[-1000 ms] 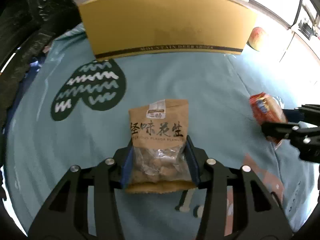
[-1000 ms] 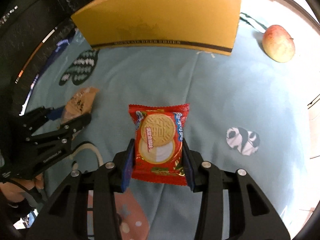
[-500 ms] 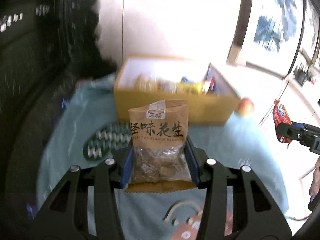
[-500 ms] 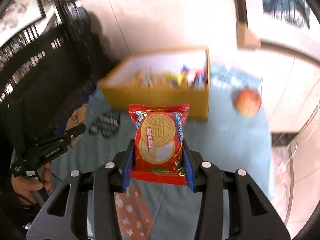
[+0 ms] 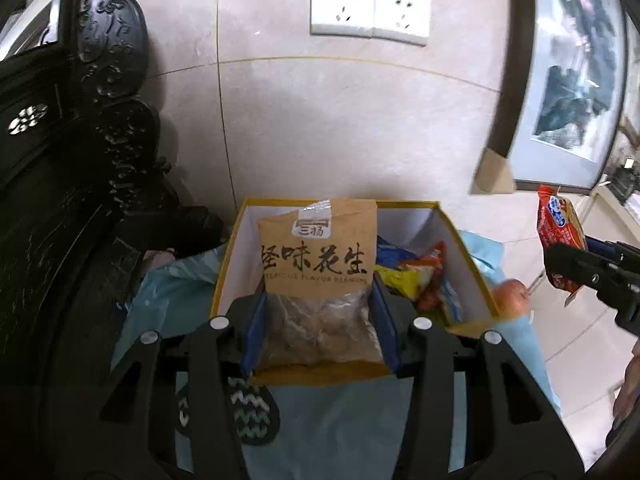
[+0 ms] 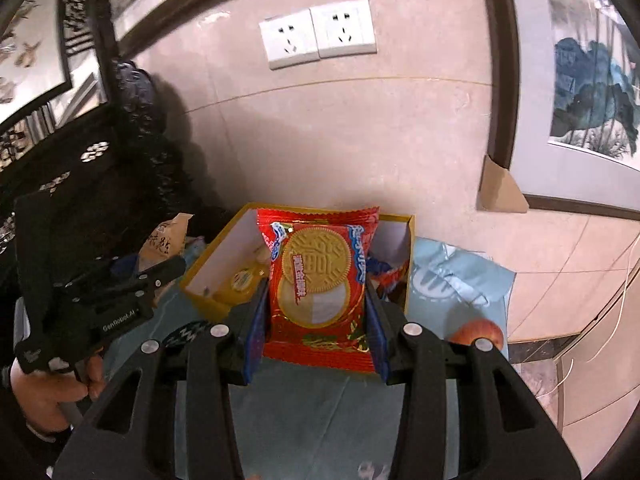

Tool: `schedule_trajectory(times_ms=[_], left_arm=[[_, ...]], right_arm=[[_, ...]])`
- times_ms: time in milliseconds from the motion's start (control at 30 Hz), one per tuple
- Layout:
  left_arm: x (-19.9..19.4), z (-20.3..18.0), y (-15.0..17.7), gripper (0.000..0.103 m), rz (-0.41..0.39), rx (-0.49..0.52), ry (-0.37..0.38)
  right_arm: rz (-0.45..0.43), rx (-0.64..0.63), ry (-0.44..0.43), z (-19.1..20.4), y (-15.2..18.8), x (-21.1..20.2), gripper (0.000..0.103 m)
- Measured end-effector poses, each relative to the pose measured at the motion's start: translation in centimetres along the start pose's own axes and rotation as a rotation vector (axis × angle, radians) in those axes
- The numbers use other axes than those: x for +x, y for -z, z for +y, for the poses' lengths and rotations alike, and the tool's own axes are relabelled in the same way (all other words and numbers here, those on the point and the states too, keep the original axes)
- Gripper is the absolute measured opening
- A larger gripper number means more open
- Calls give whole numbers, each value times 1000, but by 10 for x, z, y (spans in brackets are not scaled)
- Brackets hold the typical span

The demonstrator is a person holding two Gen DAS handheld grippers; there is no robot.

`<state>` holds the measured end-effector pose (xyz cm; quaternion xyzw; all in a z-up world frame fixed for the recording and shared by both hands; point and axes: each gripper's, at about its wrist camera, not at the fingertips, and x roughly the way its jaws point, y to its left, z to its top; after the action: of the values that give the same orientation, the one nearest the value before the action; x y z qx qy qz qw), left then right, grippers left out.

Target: Organize snacks

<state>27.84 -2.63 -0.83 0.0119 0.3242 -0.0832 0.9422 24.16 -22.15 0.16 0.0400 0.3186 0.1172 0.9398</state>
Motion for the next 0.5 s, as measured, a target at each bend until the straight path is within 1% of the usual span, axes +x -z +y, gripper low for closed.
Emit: schedule_trajectory(times_ms=[33, 67, 100, 133, 167, 200, 233, 300, 333, 500], left_arm=[[9, 0, -5, 48, 4, -11, -4], [16, -1, -8, 51, 6, -15, -12], [25, -3, -12, 58, 12, -12, -18], [33, -5, -16, 89, 21, -11, -23], [39, -5, -21, 101, 18, -23, -60], [40, -3, -23, 101, -4, -42, -87], [41, -2, -25, 101, -11, -60, -95], [42, 3, -26, 101, 20, -88, -86], [41, 4, -22, 101, 32, -91, -77], [24, 10, -1, 101, 68, -86, -96]], right_arm=[[-1, -2, 7, 0, -5, 8, 44], [-4, 0, 22, 2, -9, 17, 44], [5, 2, 48, 2, -15, 30, 44], [28, 9, 65, 1, -20, 42, 51], [41, 11, 81, 1, -23, 50, 58], [44, -4, 93, 4, -27, 54, 60], [37, -33, 99, 8, -28, 55, 64], [30, -68, 96, 12, -25, 52, 64], [32, -61, 90, 11, -22, 50, 64], [51, -21, 57, 8, 5, 23, 64]])
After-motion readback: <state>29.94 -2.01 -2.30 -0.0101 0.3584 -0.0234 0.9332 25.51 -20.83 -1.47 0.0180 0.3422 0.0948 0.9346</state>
